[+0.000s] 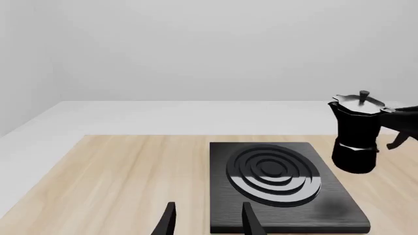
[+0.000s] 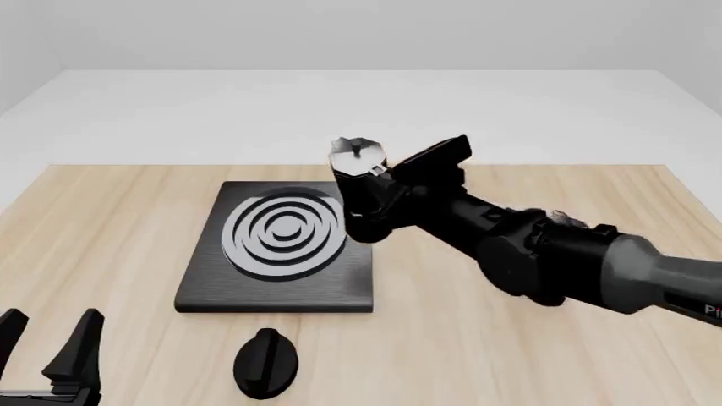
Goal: Put both moka pots on the stove.
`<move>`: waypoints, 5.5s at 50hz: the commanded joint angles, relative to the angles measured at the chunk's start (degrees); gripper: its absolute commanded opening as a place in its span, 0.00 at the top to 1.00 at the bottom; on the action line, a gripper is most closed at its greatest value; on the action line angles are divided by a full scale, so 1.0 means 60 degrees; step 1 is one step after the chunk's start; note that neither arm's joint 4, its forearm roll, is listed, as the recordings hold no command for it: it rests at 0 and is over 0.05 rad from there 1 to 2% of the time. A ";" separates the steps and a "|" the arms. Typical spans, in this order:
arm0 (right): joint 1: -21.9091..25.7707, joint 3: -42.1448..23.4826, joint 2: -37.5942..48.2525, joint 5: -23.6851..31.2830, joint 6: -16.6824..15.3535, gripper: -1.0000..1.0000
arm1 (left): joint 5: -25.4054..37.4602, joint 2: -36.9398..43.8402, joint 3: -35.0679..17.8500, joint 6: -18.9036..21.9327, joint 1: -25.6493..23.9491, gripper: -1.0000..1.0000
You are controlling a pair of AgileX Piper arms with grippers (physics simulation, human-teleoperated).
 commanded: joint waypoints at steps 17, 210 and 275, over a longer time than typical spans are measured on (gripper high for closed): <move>0.1089 -0.1919 0.0948 -0.0263 -0.0334 1.00 | 0.0000 0.0000 0.0000 -0.0001 -0.0002 0.00; 0.2361 -0.1029 -0.0633 0.1356 -0.0134 0.00 | 0.0000 -0.0001 0.0000 0.0004 -0.0001 0.00; -0.4275 0.0131 -0.5733 0.7559 -0.0393 0.00 | 0.0000 -0.0001 0.0000 0.0001 -0.0001 0.00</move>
